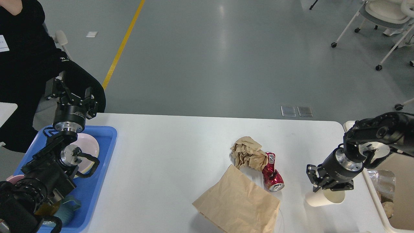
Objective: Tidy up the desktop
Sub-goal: 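Lift the white paper cup and drop it into the white bin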
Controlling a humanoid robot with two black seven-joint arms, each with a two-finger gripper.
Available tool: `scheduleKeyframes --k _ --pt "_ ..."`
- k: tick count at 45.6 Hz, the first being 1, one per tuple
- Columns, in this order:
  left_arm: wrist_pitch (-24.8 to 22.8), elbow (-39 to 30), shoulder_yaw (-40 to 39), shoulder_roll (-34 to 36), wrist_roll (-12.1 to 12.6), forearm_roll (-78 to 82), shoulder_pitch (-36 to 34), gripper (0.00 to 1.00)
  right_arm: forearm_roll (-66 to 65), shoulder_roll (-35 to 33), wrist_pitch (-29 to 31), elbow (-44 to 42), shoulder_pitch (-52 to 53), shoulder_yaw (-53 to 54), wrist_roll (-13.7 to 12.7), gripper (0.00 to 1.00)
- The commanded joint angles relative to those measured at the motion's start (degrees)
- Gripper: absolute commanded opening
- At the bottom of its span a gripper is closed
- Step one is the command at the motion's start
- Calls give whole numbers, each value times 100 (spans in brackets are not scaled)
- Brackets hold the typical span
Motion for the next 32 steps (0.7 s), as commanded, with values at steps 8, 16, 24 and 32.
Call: scheduleKeyframes --k 8,16,24,32 --pt "0 0 0 0 0 6 -5 96 9 -410 538 -8 1589 -4 0 0" --pt "0 0 0 0 0 6 3 96 9 -788 758 -79 2627 14 9 0" --pt "0 0 0 0 0 6 3 96 9 -964 767 -202 2830 31 9 0" --pt "0 0 0 0 0 -3 -6 96 -8 -1078 644 -499 2602 -30 9 0"
